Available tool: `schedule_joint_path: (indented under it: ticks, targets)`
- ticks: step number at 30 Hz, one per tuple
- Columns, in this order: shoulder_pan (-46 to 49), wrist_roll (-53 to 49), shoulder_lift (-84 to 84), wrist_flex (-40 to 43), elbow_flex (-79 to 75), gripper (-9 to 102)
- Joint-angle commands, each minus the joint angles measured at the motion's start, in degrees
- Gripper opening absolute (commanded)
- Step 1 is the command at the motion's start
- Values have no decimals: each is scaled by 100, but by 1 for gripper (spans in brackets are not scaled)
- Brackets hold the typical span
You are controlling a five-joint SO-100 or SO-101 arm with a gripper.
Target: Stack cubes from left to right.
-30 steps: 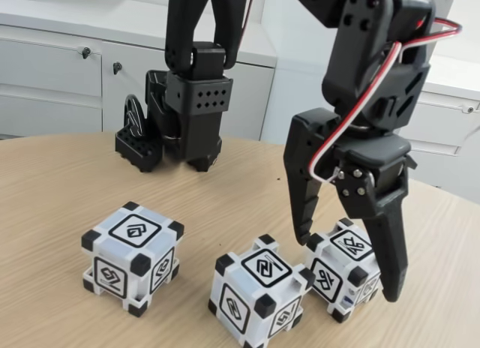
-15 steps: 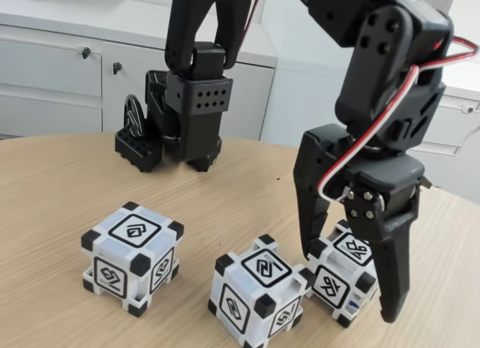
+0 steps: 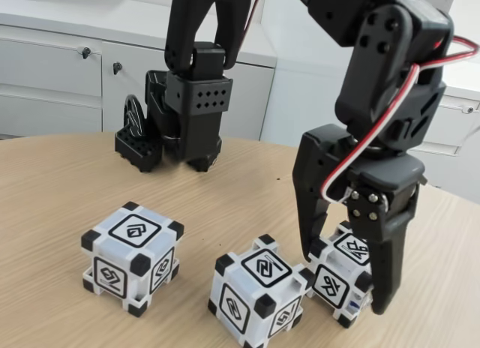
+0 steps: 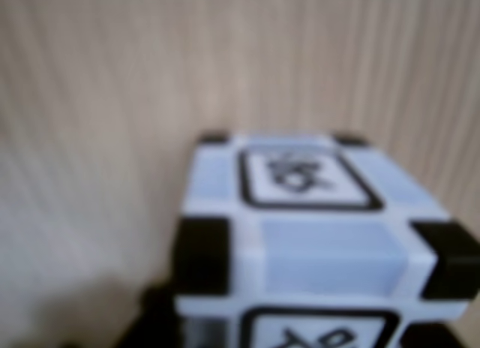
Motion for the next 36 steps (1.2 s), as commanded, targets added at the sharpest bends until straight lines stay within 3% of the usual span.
schedule_joint_path:
  ticks: [1, 18, 36]
  targets:
    - [-229, -211, 26, -53, -211, 32]
    - [-343, 325, 35, 9, -202, 19]
    - [-272, 589, 343, 35, -272, 19]
